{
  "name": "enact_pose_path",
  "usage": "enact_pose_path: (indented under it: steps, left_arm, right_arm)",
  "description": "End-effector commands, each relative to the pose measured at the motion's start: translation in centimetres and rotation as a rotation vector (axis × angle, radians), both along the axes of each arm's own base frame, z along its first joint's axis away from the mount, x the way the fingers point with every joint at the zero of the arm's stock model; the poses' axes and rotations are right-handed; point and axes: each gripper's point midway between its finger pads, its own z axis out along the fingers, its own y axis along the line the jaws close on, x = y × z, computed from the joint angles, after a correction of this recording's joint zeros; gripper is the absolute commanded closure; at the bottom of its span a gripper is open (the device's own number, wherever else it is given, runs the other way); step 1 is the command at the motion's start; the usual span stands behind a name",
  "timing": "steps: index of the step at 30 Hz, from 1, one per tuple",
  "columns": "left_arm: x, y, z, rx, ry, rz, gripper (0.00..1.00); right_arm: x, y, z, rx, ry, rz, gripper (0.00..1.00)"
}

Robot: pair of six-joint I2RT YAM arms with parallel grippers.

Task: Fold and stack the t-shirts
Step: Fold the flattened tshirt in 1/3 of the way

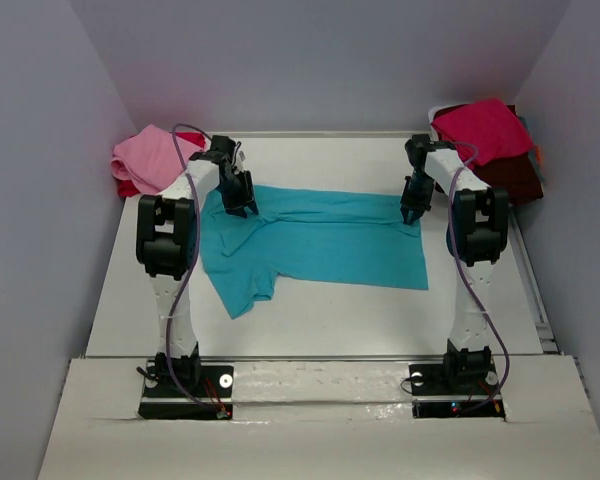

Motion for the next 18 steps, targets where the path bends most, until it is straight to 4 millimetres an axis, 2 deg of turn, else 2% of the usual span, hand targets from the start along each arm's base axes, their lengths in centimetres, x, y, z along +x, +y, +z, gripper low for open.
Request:
enact_pose_path:
  steps: [1,5,18]
  left_arm:
    - [-0.9,-0.5,0.7,-0.032,-0.005,-0.042,0.53]
    - [-1.3,-1.2,0.6,-0.048,0.001,-0.058,0.58]
    - [-3.4,-3.2,2.7,-0.055,-0.03,-0.12,0.67]
  right_arm:
    - [0.1,-0.3,0.7,0.001,-0.014,-0.007,0.78]
    - [0.0,-0.3,0.7,0.001,-0.011,-0.008,0.78]
    - [-0.4,-0.4,0.2,-0.002,-0.003,-0.015,0.78]
